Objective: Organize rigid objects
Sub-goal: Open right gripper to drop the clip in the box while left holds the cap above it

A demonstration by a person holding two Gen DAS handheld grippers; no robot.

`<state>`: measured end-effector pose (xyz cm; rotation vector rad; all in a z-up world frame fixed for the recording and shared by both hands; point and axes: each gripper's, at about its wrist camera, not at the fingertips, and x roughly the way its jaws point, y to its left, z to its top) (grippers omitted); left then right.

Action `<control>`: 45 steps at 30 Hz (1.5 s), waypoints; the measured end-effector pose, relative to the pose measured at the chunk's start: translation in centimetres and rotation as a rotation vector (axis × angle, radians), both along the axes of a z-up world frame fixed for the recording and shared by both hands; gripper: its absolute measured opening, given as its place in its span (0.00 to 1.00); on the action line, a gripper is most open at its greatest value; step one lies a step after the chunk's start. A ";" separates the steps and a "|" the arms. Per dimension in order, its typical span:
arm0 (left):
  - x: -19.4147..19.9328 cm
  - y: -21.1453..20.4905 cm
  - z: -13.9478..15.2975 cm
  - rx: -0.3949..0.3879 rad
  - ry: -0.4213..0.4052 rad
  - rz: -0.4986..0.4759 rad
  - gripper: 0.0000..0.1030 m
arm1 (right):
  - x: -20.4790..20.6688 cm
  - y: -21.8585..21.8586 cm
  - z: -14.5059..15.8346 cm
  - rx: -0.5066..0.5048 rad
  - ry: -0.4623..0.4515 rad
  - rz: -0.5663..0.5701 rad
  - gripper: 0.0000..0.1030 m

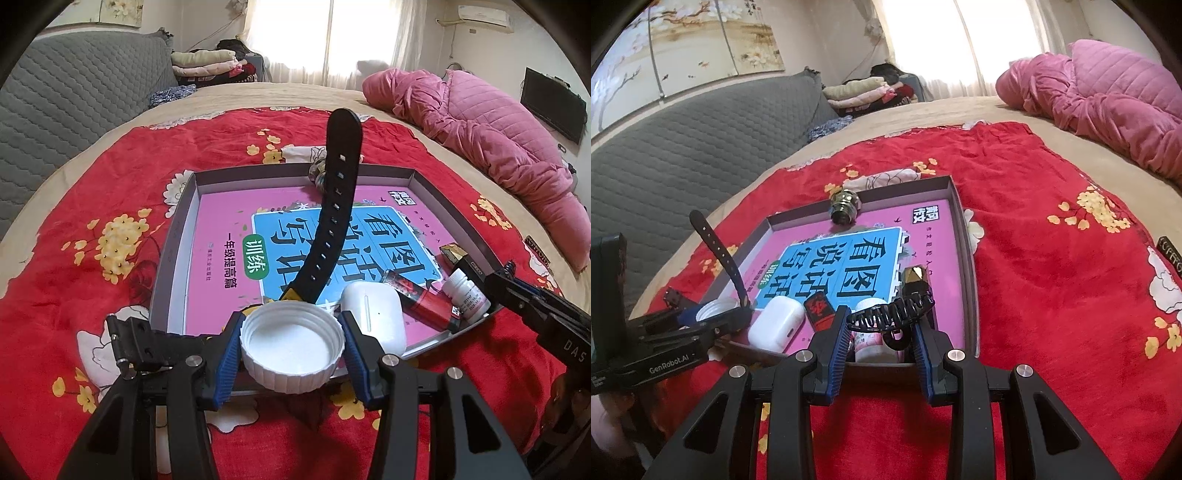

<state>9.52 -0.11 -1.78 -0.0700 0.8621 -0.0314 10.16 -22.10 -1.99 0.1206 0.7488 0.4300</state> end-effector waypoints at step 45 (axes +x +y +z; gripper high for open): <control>0.4 -0.3 -0.2 0.021 -0.005 -0.004 0.49 | -0.6 1.3 0.0 -0.084 -0.034 0.039 0.48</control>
